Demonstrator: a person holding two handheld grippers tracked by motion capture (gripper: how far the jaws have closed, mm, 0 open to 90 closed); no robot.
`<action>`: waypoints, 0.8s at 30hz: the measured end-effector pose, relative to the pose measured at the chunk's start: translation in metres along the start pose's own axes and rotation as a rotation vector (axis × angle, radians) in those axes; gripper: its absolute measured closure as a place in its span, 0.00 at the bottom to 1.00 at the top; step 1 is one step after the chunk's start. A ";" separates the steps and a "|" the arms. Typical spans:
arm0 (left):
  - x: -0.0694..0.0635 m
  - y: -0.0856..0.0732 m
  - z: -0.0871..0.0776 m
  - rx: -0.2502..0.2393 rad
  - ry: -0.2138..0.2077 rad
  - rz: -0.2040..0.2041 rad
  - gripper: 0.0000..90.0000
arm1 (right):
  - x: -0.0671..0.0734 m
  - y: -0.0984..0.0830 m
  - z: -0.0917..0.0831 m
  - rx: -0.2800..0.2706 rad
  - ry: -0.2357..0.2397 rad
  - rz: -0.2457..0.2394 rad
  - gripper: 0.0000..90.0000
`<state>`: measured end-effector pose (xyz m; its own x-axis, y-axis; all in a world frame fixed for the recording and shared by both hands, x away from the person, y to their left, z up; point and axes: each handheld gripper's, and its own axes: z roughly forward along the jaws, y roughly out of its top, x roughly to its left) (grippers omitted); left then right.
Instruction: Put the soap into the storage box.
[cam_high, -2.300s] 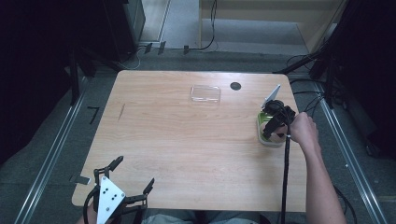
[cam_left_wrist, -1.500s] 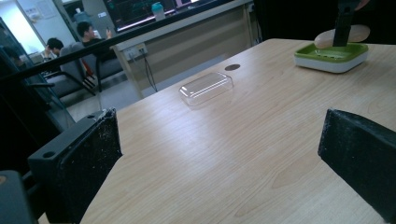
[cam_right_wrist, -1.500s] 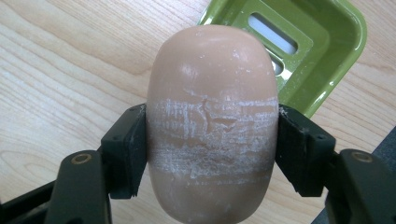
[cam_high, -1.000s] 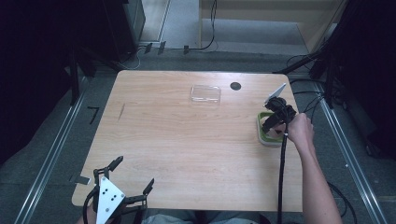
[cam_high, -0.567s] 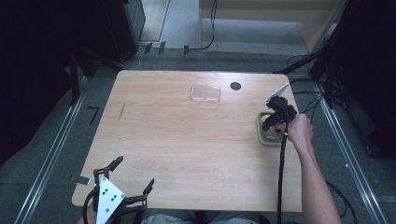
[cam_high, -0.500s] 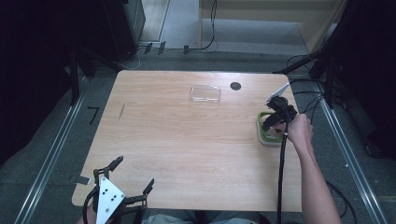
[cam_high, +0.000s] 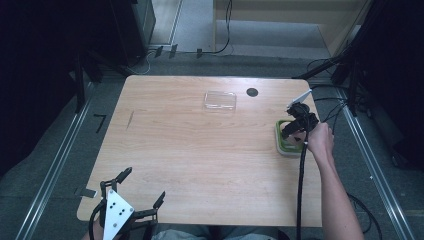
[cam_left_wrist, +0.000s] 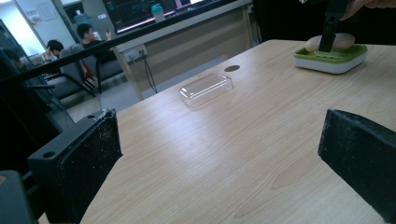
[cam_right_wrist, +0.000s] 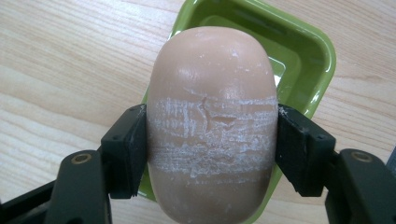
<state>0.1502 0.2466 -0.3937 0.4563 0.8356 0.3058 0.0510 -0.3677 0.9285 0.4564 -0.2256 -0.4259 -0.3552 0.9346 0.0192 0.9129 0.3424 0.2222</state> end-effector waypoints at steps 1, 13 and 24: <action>0.000 0.000 0.000 0.000 0.000 0.000 0.00 | 0.000 0.000 0.001 0.003 -0.001 0.006 0.37; 0.000 0.000 0.000 0.001 0.001 0.000 0.00 | -0.008 0.000 0.011 -0.007 -0.001 0.055 0.37; 0.000 0.000 0.000 -0.002 0.001 -0.005 0.00 | -0.007 0.001 0.022 0.001 -0.007 0.061 0.37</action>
<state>0.1502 0.2470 -0.3937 0.4556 0.8378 0.3010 0.0519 -0.3625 0.9305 0.4641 -0.2301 -0.4472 -0.2972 0.9545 0.0257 0.9331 0.2846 0.2196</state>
